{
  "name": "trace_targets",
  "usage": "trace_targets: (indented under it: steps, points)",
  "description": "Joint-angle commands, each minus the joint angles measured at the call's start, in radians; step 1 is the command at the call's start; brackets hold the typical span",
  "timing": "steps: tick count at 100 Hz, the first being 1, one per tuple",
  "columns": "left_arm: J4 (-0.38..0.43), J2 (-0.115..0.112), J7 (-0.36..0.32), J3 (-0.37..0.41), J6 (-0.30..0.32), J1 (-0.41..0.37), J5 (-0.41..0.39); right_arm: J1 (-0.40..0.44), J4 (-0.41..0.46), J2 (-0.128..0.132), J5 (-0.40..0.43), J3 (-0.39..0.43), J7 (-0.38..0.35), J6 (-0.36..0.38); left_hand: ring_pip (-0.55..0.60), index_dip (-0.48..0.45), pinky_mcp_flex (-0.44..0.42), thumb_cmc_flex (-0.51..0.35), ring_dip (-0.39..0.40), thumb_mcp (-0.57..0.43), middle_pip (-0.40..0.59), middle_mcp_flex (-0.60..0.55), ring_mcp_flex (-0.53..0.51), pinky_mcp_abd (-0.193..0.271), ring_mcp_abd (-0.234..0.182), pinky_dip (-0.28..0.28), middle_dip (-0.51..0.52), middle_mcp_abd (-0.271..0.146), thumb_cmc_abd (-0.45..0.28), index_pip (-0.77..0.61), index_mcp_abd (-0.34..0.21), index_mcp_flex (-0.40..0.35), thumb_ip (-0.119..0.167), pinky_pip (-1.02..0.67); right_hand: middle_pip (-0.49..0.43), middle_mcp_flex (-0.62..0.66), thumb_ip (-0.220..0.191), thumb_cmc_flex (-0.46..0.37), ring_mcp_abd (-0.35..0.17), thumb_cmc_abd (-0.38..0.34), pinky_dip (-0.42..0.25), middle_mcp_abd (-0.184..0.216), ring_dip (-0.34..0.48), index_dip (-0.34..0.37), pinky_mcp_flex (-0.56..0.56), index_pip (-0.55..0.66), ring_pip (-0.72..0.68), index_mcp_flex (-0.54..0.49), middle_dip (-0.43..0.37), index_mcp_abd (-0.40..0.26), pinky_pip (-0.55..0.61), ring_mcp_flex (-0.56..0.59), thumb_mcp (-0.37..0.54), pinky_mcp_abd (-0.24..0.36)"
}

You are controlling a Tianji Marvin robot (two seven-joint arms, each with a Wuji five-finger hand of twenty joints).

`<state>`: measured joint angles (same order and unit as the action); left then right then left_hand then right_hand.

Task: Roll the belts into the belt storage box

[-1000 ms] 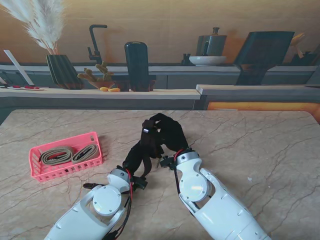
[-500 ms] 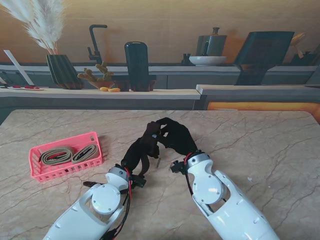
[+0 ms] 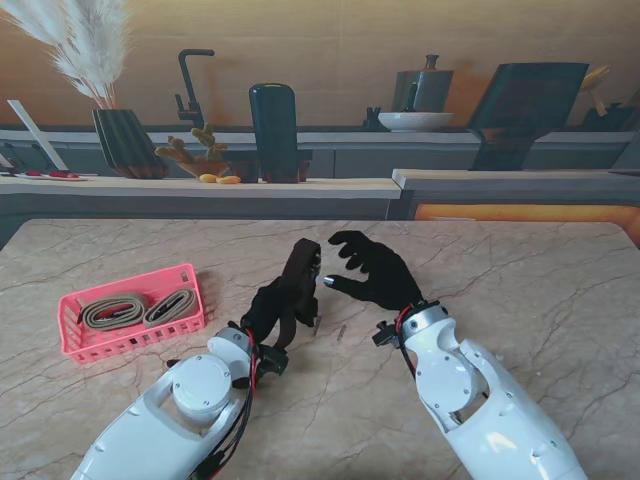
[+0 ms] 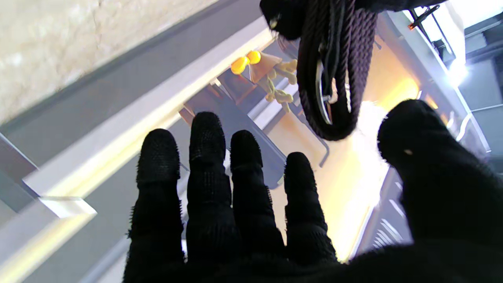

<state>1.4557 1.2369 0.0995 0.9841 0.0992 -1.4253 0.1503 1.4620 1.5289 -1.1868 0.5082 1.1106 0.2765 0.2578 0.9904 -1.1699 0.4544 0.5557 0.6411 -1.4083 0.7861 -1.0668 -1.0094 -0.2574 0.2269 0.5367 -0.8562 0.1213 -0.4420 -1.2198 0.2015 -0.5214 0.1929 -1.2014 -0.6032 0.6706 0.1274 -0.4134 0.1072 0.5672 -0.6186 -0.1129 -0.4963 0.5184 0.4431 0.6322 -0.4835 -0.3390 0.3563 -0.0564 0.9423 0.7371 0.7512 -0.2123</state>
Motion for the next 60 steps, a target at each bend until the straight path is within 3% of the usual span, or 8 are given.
trace_targets:
  steps: [1, 13, 23, 27, 47, 57, 60]
  points:
    - [0.022, 0.004, -0.008, 0.010, -0.006, -0.016, 0.014, -0.002, -0.008, 0.011, 0.020, 0.010, 0.018, 0.028, 0.037, 0.003, 0.019, -0.019, -0.015, -0.073, 0.061, -0.056, -0.045, -0.001, 0.003, 0.028, 0.018, -0.021, -0.256, -0.161, 0.019, -0.035, -0.009, -0.055, 0.029, -0.052, -0.030, -0.026, -0.039, 0.030, 0.035, 0.039, 0.035, 0.010, -0.030, 0.030, 0.043, 0.048, -0.025, -0.058, -0.042, -0.059, 0.073, 0.017]
    - [0.059, 0.003, -0.033, 0.034, -0.074, -0.034, 0.079, -0.020, -0.044, 0.025, 0.150, 0.021, 0.069, 0.102, 0.047, 0.019, 0.023, -0.023, -0.025, -0.075, 0.075, -0.062, -0.053, -0.006, 0.011, 0.029, 0.033, -0.012, -0.256, -0.164, 0.035, -0.040, -0.011, -0.065, 0.047, -0.131, -0.011, -0.080, -0.067, 0.103, 0.080, 0.063, 0.109, 0.002, -0.076, 0.120, 0.101, 0.090, -0.045, -0.171, -0.102, -0.150, 0.236, 0.045]
    - [0.096, -0.001, -0.072, 0.059, -0.144, -0.053, 0.152, -0.043, -0.076, 0.036, 0.229, 0.019, 0.098, 0.145, 0.053, 0.030, 0.015, -0.032, -0.031, -0.077, 0.080, -0.063, -0.051, -0.017, 0.024, 0.032, 0.039, 0.003, -0.256, -0.169, 0.050, -0.043, -0.011, -0.069, 0.081, -0.235, -0.003, -0.115, -0.063, 0.139, 0.103, 0.063, 0.156, -0.016, -0.133, 0.168, 0.130, 0.198, -0.060, -0.335, -0.138, -0.242, 0.286, 0.054]
    - [0.109, -0.003, -0.086, 0.068, -0.170, -0.059, 0.179, -0.054, -0.090, 0.040, 0.262, 0.015, 0.113, 0.161, 0.055, 0.035, 0.012, -0.037, -0.033, -0.078, 0.081, -0.063, -0.051, -0.024, 0.033, 0.033, 0.040, 0.009, -0.256, -0.170, 0.058, -0.044, -0.012, -0.070, 0.088, -0.273, -0.001, -0.121, -0.062, 0.151, 0.108, 0.058, 0.164, -0.026, -0.156, 0.172, 0.136, 0.234, -0.063, -0.368, -0.150, -0.274, 0.291, 0.054]
    - [0.133, -0.016, -0.182, 0.094, -0.257, -0.066, 0.269, -0.126, -0.166, 0.062, 0.429, -0.036, 0.223, 0.218, 0.055, 0.043, 0.002, -0.046, -0.041, -0.075, 0.080, -0.059, -0.044, -0.035, 0.042, 0.037, 0.042, 0.020, -0.256, -0.172, 0.075, -0.044, -0.011, -0.068, 0.061, -0.444, 0.013, -0.112, -0.052, 0.178, 0.113, 0.030, 0.205, -0.209, -0.258, -0.123, 0.108, 0.250, -0.069, -0.356, -0.187, -0.426, 0.285, 0.054]
    - [0.138, -0.017, -0.197, 0.095, -0.275, -0.068, 0.284, -0.167, -0.202, 0.069, 0.480, -0.075, 0.273, 0.232, 0.057, 0.044, 0.001, -0.049, -0.043, -0.078, 0.080, -0.062, -0.046, -0.047, 0.049, 0.040, 0.042, 0.027, -0.256, -0.170, 0.084, -0.046, -0.010, -0.071, 0.043, -0.497, 0.015, -0.108, -0.048, 0.178, 0.116, 0.012, 0.215, -0.240, -0.295, -0.286, 0.093, 0.245, -0.072, -0.351, -0.187, -0.477, 0.282, 0.055]
    - [0.138, -0.018, -0.200, 0.094, -0.276, -0.067, 0.284, -0.178, -0.211, 0.071, 0.492, -0.087, 0.285, 0.235, 0.057, 0.043, 0.002, -0.050, -0.044, -0.078, 0.080, -0.062, -0.046, -0.046, 0.050, 0.041, 0.043, 0.027, -0.256, -0.169, 0.084, -0.046, -0.010, -0.071, 0.071, -0.497, 0.016, -0.109, -0.047, 0.180, 0.121, 0.007, 0.219, -0.207, -0.310, -0.345, 0.091, 0.237, -0.085, -0.352, -0.187, -0.495, 0.282, 0.056]
